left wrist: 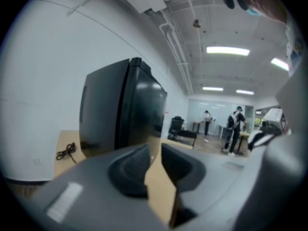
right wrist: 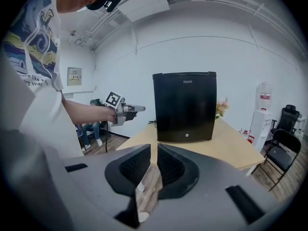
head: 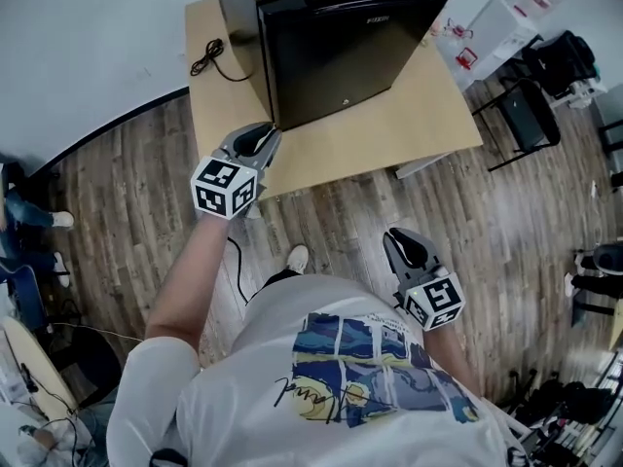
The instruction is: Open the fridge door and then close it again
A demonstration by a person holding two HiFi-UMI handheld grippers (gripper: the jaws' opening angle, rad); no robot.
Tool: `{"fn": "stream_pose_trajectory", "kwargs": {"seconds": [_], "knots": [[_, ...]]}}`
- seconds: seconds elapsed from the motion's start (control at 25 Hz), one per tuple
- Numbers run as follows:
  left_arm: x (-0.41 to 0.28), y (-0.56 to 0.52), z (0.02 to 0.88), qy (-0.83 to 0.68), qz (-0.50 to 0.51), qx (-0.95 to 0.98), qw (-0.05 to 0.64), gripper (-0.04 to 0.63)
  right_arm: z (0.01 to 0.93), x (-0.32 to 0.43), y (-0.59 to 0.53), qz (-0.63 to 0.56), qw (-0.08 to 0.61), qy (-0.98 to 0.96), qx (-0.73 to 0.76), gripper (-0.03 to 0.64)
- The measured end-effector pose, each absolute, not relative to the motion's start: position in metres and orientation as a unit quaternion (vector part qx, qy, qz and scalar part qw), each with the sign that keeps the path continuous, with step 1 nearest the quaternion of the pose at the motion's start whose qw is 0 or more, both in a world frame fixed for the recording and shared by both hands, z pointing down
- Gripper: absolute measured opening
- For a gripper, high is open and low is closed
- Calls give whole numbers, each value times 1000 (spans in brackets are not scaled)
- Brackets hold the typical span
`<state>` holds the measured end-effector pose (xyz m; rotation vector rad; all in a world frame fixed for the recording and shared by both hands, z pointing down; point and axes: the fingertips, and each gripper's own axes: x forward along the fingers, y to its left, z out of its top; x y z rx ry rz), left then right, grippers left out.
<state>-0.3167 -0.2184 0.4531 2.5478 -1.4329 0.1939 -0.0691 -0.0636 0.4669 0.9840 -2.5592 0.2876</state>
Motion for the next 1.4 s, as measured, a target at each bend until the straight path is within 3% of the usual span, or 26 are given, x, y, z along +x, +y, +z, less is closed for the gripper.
{"fn": "stream_pose_trajectory", "kwargs": {"seconds": [0.68, 1.2, 1.4], "knots": [[-339, -308, 460, -470, 57, 876, 96, 175, 473, -72, -96, 122, 203, -878, 416, 43], [-336, -327, 458, -474, 53, 875, 80, 183, 480, -68, -99, 134, 208, -870, 427, 43], [-338, -328, 459, -486, 58, 870, 67, 155, 481, -60, -97, 140, 208, -865, 435, 43]]}}
